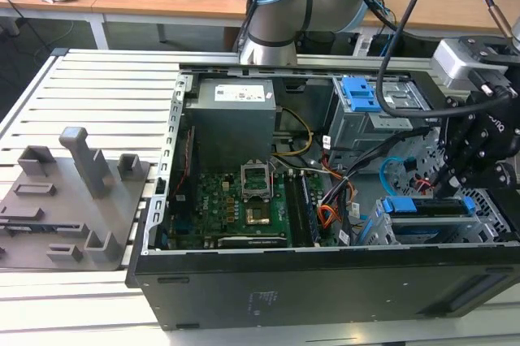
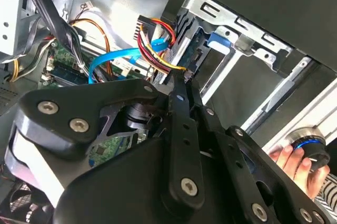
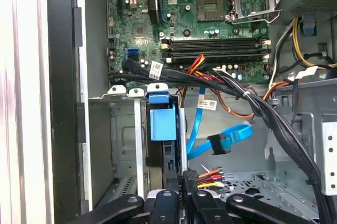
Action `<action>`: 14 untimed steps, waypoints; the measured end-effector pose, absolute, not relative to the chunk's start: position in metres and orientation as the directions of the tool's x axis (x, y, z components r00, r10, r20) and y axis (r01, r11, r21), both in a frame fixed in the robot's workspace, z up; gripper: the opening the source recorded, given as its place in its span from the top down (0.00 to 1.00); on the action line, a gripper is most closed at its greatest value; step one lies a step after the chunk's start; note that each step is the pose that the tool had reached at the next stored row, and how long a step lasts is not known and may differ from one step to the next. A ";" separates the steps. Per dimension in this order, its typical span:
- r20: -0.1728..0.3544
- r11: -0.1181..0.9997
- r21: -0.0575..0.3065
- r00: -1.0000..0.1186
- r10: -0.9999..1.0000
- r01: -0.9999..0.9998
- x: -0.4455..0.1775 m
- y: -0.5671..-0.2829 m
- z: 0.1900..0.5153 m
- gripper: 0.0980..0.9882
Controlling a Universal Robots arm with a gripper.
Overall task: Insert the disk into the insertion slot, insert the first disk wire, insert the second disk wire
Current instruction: 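Insert the first disk wire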
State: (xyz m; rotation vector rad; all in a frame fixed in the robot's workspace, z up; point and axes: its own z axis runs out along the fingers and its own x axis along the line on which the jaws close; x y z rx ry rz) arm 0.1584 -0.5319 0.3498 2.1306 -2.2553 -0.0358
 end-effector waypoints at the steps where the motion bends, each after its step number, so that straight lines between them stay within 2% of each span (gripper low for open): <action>1: 0.012 0.057 0.043 -0.057 -0.998 -0.997 0.159 -0.533 0.350 0.93; 14: 0.012 0.057 0.044 -0.056 -0.998 -0.997 0.163 -0.536 0.344 0.93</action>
